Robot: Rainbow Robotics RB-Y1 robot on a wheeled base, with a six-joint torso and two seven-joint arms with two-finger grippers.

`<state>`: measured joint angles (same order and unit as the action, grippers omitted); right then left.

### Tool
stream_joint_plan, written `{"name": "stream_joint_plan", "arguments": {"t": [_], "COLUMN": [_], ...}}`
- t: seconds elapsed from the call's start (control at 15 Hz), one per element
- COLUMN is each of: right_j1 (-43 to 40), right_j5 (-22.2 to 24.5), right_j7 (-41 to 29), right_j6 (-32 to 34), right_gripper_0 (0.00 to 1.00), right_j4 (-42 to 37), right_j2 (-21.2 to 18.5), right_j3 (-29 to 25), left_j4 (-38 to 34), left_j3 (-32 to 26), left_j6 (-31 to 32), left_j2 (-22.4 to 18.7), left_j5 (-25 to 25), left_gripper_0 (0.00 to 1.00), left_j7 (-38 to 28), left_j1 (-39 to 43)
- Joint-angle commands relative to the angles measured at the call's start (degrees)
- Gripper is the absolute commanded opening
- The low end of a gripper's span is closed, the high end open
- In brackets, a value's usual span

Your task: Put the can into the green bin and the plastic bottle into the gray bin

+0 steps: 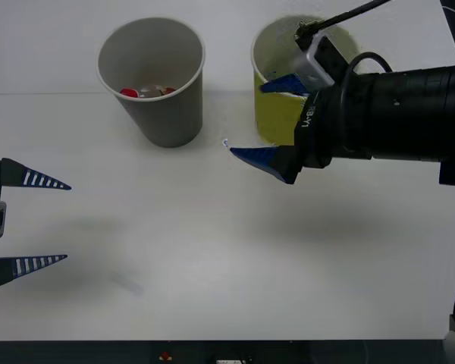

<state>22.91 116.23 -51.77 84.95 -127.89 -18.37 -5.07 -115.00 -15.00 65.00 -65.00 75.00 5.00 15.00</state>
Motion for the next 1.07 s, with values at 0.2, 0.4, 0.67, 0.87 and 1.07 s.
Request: {"name": "stream_joint_plan", "arguments": {"t": [0.2, 0.4, 0.67, 0.87, 1.07], "right_j1": [-8.94, -13.68, -19.22, -22.56, -26.08], "right_j5": [-1.53, -1.97, -5.22, -8.91, -12.34], "right_j7": [11.52, 17.23, 22.15, 23.65, 24.61], "right_j6": [-0.22, -1.10, -4.53, -7.60, -11.38], "right_gripper_0": [1.00, 1.00, 1.00, 1.00, 1.00], "right_j4": [-1.22, -1.22, -1.14, -1.14, -1.14], "right_j2": [-0.35, -3.34, -9.67, -16.09, -23.47], "right_j3": [-2.93, -3.90, -3.99, -3.99, -3.81], "left_j4": [0.00, 0.00, 0.00, 0.00, 0.00], "left_j3": [0.00, 0.00, 0.00, 0.00, 0.00], "left_j6": [0.00, 0.00, 0.00, 0.00, 0.00], "left_j2": [0.00, 0.00, 0.00, 0.00, 0.00], "left_j5": [0.00, 0.00, 0.00, 0.00, 0.00], "left_gripper_0": [1.00, 1.00, 1.00, 1.00, 1.00], "left_j7": [0.00, 0.00, 0.00, 0.00, 0.00], "left_j1": [0.00, 0.00, 0.00, 0.00, 0.00]}}
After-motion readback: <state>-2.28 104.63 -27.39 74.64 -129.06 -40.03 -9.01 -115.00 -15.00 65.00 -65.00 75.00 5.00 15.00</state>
